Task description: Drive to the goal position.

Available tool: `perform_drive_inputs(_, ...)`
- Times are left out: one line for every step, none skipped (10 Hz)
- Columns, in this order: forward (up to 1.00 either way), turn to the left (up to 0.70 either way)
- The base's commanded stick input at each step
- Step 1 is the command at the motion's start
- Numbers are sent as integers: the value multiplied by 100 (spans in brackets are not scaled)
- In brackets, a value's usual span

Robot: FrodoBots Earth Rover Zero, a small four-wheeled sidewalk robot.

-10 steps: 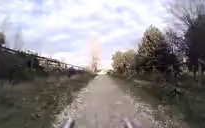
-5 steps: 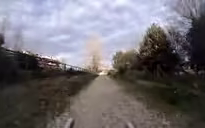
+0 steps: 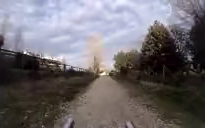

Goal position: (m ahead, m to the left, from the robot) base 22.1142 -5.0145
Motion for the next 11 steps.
perform_drive_inputs(70, 0)
perform_drive_inputs(70, 0)
perform_drive_inputs(70, 0)
perform_drive_inputs(70, 0)
perform_drive_inputs(70, 0)
perform_drive_inputs(70, 0)
perform_drive_inputs(70, 0)
perform_drive_inputs(70, 0)
perform_drive_inputs(70, 0)
perform_drive_inputs(70, 0)
perform_drive_inputs(70, 0)
